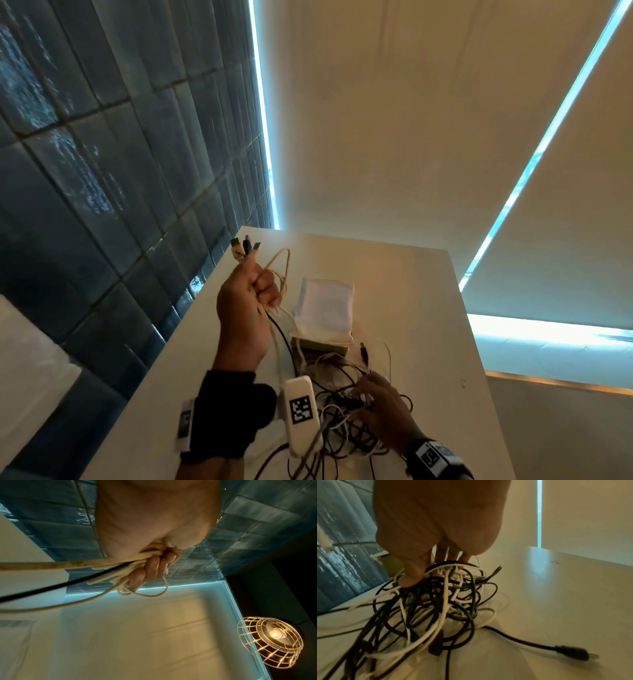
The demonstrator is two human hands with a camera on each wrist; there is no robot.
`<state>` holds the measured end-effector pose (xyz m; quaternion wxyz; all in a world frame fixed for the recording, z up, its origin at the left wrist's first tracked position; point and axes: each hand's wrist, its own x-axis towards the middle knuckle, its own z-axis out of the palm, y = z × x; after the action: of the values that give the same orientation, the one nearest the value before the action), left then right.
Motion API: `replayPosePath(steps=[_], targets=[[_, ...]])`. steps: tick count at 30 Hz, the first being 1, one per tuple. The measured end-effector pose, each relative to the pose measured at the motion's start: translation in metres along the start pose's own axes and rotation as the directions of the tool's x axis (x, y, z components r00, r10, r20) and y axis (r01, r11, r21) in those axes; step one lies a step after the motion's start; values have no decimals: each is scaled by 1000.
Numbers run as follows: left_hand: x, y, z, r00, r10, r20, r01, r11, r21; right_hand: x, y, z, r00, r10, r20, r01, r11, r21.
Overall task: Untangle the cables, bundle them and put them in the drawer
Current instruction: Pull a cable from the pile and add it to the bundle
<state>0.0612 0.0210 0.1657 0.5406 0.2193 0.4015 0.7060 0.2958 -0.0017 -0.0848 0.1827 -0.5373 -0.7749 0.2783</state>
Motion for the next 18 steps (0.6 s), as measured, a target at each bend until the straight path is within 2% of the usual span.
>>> replayPosePath(steps=[4, 6, 7, 8, 9, 11, 13, 15, 18], targets=[[0, -3, -6, 998, -58, 14, 59, 997, -47, 10, -7, -7, 997, 64, 37, -67, 996, 66], [-2, -9, -5, 995, -94, 29, 95, 994, -61, 18, -25, -23, 994, 60, -92, -50, 993, 103], [-4, -11, -4, 993, -111, 40, 114, 991, -70, 21, -39, -35, 981, 43, -187, -9, 984, 179], [-5, -14, -1, 991, -122, 57, 126, 989, -78, 23, -58, -49, 967, 33, -252, 44, 955, 293], [-7, -16, 2, 988, -131, 78, 137, 987, -80, 26, -80, -63, 969, 36, -245, 75, 899, 430], [-10, -20, 11, 981, -152, 117, 161, 985, -66, 30, -122, -87, 996, -5, -90, 63, 758, 649], [-13, -24, 19, 973, -175, 151, 184, 982, -42, 33, -144, -101, 997, -54, -55, 77, 650, 756], [-16, -25, 26, 964, -199, 175, 205, 979, -12, 28, -152, -110, 991, -52, -120, 128, 572, 810], [-15, -30, 26, 957, -223, 183, 222, 975, 23, 11, -143, -124, 974, 30, -225, 150, 659, 737]])
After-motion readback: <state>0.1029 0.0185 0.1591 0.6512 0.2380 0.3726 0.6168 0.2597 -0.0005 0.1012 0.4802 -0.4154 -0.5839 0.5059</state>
